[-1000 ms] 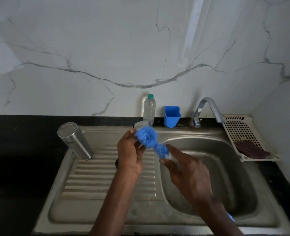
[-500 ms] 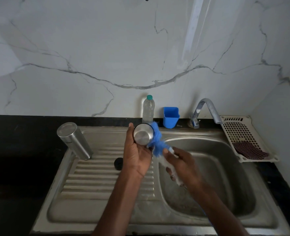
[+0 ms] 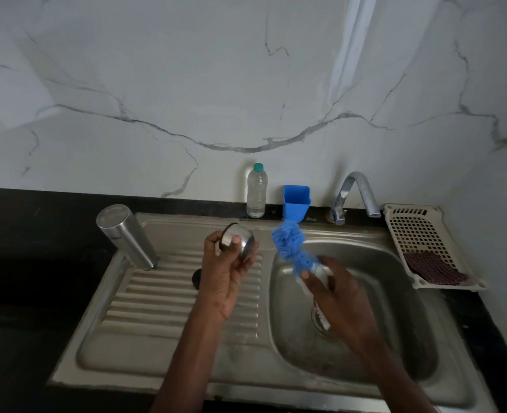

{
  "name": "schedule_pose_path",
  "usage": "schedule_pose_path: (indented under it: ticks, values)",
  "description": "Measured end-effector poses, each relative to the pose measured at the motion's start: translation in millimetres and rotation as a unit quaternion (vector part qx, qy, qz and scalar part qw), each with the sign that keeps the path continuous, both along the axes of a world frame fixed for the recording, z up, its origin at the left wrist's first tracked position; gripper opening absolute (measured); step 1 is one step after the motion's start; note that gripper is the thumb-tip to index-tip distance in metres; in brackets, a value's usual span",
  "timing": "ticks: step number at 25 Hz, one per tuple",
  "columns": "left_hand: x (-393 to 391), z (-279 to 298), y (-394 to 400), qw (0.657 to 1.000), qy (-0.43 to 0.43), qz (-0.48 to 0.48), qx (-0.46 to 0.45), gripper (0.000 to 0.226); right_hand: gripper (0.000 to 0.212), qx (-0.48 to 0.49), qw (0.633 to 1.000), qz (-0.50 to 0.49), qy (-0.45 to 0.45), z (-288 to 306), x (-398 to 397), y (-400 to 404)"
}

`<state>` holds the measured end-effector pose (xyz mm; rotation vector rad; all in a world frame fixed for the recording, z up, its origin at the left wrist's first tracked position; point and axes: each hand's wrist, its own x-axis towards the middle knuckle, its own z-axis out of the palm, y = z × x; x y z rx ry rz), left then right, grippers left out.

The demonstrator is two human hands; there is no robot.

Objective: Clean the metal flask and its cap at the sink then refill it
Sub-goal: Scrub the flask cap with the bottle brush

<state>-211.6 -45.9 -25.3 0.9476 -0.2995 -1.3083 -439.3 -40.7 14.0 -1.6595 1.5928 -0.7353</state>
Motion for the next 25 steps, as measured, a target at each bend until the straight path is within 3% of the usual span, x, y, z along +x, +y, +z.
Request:
schedule_pose_path:
  ticks: [2,4,6,9,11,12,13,14,15,17,18,20,21,22,23,24,25]
  values:
    - [4.9,-2.6,1.5,0.998,-0.051,-0.021,0.025,0.081,0.037,-0.054,0.992,0.064,0.096,7.1,-15.1,-8.8]
    - [6.1,-2.5,7.4,0.998,-0.047,-0.052,0.008,0.061,0.045,-0.114,0.968,0.129,0.183,12.8,-26.4,-19.1]
    - [6.4,-1.9,9.3,0.996,-0.048,-0.080,-0.008,0.056,0.047,-0.158,0.945,0.191,0.211,14.9,-28.3,-24.8]
    - [-6.8,4.3,6.2,0.989,-0.094,-0.105,-0.046,0.076,0.046,-0.196,0.932,0.219,0.213,5.5,-11.7,-16.5]
    - [-20.0,8.0,6.0,0.989,-0.115,-0.067,-0.067,0.077,0.034,-0.109,0.974,0.157,0.125,-0.9,3.4,-11.3]
    - [-24.4,10.6,6.4,0.988,-0.115,-0.058,-0.082,0.076,0.030,-0.002,0.993,0.119,-0.018,-1.1,11.2,-11.6]
    - [-26.5,13.7,7.3,0.988,-0.107,-0.058,-0.097,0.077,0.031,0.096,0.981,0.081,-0.148,-1.9,18.1,-13.2]
    - [-25.3,17.2,8.8,0.990,-0.088,-0.056,-0.099,0.081,0.030,0.132,0.966,0.064,-0.212,-1.4,21.0,-12.3]
    - [-23.4,19.8,9.1,0.994,-0.061,-0.055,-0.078,0.085,0.029,0.109,0.971,0.066,-0.203,0.0,20.4,-10.6]
    - [-24.3,29.9,9.6,0.996,-0.076,-0.028,0.040,0.084,0.032,-0.057,0.993,0.100,-0.003,-3.2,10.3,-6.5]
    - [-28.1,30.3,9.0,0.990,-0.112,-0.016,0.089,0.076,0.037,-0.145,0.978,0.108,0.106,-4.9,5.6,-5.3]
    - [-36.5,28.6,8.5,0.980,-0.155,-0.020,0.123,0.062,0.046,-0.244,0.937,0.118,0.219,-8.8,4.2,-5.6]
    - [-38.3,27.5,7.2,0.982,-0.151,-0.018,0.112,0.059,0.044,-0.234,0.942,0.129,0.201,-8.9,6.1,-5.2]
    - [-37.8,27.6,8.0,0.991,-0.107,-0.023,0.079,0.057,0.035,-0.148,0.976,0.116,0.109,-4.6,8.6,-4.3]
    - [-34.1,26.6,10.5,0.999,-0.035,-0.033,0.025,0.056,0.024,-0.013,0.993,0.088,-0.078,-3.5,12.9,-6.2]
    - [-28.7,26.3,13.7,0.998,0.039,-0.039,-0.031,0.059,0.018,0.120,0.965,0.068,-0.225,2.3,17.3,-5.5]
    - [-24.0,24.3,15.6,0.994,0.084,-0.035,-0.061,0.061,0.019,0.177,0.937,0.063,-0.295,6.7,19.1,-2.7]
